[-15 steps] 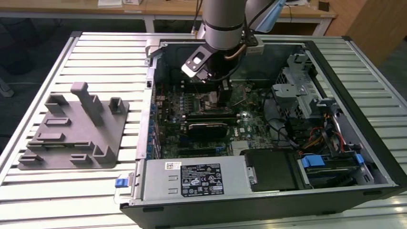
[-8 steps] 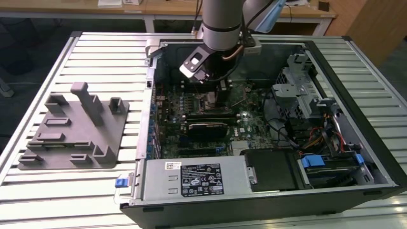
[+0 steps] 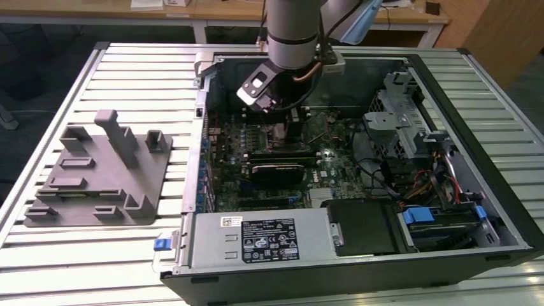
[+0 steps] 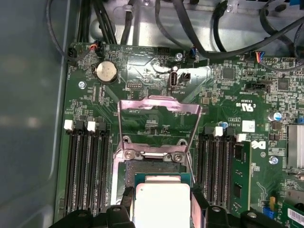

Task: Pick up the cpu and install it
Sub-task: 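Place the cpu into insertion slot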

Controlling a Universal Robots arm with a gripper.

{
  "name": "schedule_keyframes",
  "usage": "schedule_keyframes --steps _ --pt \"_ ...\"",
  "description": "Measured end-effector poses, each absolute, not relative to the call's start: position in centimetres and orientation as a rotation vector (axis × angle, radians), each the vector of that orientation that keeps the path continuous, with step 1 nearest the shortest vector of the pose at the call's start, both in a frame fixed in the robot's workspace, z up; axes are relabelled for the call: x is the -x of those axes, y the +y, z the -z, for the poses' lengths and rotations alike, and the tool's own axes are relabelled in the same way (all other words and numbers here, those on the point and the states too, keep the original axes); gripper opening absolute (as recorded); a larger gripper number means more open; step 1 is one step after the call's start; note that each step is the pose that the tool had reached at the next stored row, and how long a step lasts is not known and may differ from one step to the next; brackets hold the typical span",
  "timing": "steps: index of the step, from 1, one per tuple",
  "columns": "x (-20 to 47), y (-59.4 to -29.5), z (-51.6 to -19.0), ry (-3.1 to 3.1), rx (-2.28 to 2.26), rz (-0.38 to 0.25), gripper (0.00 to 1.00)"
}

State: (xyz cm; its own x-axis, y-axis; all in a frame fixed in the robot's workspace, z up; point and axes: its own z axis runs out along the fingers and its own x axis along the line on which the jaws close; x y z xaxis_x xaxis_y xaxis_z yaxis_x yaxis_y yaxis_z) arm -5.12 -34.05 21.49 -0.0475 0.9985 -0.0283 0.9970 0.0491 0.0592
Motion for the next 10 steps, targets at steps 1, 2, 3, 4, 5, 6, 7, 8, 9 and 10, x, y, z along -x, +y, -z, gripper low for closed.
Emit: schedule_keyframes --steps 1,2,3,4,5,6,7,8,9,10 --pt "5.16 -34.01 -21.44 2.23 -2.125 -0.036 0.55" --pt "5.2 -33.98 -21.4 2.23 -2.125 -0.036 0.55" --pt "5.23 -33.93 -21.35 2.23 -2.125 -0.036 0.55" --pt "5.27 -33.89 -21.31 2.23 -2.125 -0.036 0.55" --pt "5.3 -33.86 -21.26 2.23 -2.125 -0.036 0.55" --pt "5.33 -33.82 -21.2 2.23 -2.125 -0.036 0.55" --pt "5.36 -33.78 -21.13 2.23 -2.125 -0.036 0.55" --pt "5.37 -33.75 -21.05 2.23 -2.125 -0.036 0.55" --pt "5.39 -33.72 -20.96 2.23 -2.125 -0.036 0.55" --pt "5.39 -33.69 -20.87 2.23 -2.125 -0.036 0.55"
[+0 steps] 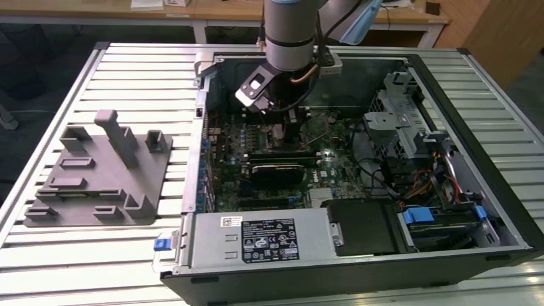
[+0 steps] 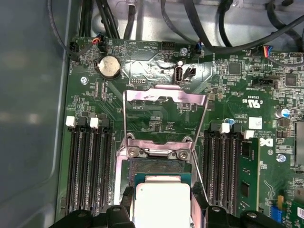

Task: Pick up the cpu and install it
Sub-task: 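Place the cpu into insertion slot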

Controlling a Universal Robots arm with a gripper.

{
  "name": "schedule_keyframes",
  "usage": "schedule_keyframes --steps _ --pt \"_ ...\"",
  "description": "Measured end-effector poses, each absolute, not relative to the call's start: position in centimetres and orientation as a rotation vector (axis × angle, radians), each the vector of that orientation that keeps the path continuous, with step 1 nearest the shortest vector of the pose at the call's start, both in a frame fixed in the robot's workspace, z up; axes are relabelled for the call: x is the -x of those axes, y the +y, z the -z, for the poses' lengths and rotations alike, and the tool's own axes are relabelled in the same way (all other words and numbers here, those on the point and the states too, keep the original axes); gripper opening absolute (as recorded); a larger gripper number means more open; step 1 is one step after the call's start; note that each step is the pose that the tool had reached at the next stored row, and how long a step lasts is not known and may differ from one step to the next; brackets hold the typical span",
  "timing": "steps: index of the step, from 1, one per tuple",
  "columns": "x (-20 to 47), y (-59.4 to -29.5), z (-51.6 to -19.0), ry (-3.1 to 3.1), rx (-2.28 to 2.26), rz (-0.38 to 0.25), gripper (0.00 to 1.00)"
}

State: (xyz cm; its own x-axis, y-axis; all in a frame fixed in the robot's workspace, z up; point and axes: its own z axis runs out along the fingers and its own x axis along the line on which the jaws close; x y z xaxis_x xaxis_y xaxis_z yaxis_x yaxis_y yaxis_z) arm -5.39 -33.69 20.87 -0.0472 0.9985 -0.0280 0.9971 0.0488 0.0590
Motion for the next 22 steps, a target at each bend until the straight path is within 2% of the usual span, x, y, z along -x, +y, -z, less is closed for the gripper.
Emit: schedule_keyframes --steps 22 --pt "5.2 -33.4 -19.7 2.23 -2.126 -0.032 0.55"
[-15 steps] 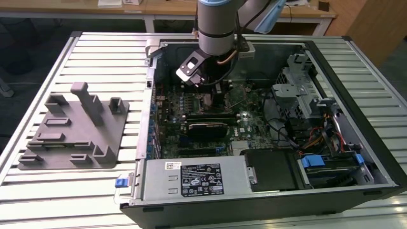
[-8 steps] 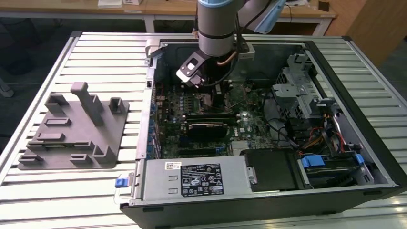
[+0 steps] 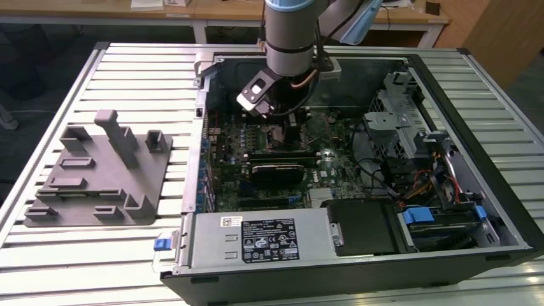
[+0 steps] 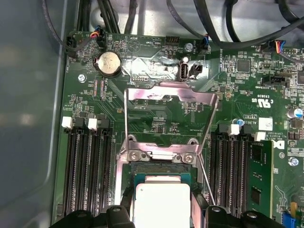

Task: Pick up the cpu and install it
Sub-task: 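Place the cpu into insertion slot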

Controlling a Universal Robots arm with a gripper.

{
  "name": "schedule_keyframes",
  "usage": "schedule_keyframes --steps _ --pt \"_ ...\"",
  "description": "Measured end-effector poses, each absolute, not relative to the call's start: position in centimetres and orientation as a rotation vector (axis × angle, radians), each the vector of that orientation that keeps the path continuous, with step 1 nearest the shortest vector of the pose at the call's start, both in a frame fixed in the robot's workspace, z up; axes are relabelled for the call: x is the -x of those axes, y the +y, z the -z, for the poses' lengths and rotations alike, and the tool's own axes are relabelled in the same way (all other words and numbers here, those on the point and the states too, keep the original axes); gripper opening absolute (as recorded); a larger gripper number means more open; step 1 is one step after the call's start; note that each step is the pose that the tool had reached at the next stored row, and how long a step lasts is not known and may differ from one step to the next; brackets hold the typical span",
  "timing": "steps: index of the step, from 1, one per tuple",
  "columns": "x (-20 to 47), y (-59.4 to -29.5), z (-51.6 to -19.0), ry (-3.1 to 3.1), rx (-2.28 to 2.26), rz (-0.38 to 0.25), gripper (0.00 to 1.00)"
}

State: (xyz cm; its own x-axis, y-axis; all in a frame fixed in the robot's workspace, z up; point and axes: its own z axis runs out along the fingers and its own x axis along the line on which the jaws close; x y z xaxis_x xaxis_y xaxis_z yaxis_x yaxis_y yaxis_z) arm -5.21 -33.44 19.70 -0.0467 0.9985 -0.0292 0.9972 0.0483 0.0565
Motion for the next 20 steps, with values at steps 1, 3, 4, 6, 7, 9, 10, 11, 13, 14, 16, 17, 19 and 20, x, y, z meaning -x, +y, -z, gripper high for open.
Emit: schedule_keyframes --steps 1,3,4,6,7,9,10,11,13,14,16,17,19,20 --pt "5.17 -33.42 -19.67 2.23 -2.126 -0.032 0.55" --pt "5.12 -33.38 -19.6 2.23 -2.127 -0.032 0.55" --pt "5.11 -33.36 -19.58 2.229 -2.127 -0.032 0.55" --pt "5.09 -33.33 -19.5 2.229 -2.128 -0.032 0.55" --pt "5.09 -33.33 -19.44 2.229 -2.128 -0.032 0.55" --pt "5.1 -33.33 -19.33 2.225 -2.131 -0.032 0.55" --pt "5.1 -33.33 -19.31 2.222 -2.134 -0.032 0.55" --pt "5.1 -33.33 -19.29 2.219 -2.138 -0.031 0.55" --pt "5.1 -33.33 -19.23 2.213 -2.144 -0.031 0.55" --pt "5.1 -33.33 -19.2 2.209 -2.149 -0.031 0.55" --pt "5.1 -33.34 -19.16 2.2 -2.157 -0.03 0.55" --pt "5.1 -33.34 -19.14 2.198 -2.159 -0.03 0.55" --pt "5.1 -33.33 -19.1 2.197 -2.16 -0.03 0.55" --pt "5.1 -33.32 -19.07 2.197 -2.16 -0.03 0.55"
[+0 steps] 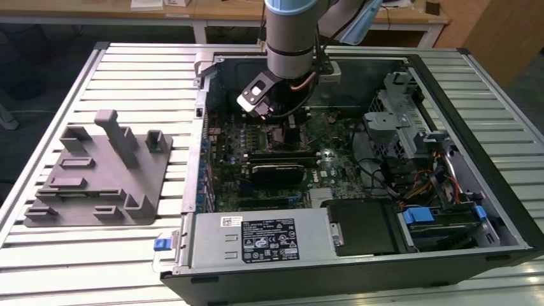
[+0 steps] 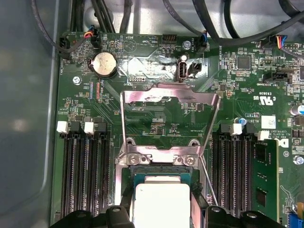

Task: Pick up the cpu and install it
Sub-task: 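Place the cpu into insertion slot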

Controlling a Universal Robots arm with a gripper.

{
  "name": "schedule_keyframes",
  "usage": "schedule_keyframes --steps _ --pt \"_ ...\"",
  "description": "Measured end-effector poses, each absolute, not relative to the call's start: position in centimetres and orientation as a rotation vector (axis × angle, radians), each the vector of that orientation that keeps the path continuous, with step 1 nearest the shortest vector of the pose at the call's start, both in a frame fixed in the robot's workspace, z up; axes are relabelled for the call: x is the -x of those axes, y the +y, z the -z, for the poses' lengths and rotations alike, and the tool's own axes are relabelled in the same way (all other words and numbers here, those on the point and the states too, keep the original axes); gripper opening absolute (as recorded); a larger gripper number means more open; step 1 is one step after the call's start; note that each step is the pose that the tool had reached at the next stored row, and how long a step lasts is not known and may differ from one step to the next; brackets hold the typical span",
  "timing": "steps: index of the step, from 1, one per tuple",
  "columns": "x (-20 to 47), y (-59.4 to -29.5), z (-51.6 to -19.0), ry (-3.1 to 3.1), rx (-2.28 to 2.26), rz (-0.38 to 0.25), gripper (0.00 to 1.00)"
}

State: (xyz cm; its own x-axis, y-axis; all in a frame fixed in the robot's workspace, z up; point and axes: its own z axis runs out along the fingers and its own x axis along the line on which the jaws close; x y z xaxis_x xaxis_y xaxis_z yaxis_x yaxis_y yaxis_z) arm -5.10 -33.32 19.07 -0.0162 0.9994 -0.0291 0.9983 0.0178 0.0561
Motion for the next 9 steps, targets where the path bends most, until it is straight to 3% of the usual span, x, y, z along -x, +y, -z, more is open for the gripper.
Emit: schedule_keyframes --steps 9 --pt "5.01 -33.31 -18.86 2.197 -2.161 -0.03 0.55"
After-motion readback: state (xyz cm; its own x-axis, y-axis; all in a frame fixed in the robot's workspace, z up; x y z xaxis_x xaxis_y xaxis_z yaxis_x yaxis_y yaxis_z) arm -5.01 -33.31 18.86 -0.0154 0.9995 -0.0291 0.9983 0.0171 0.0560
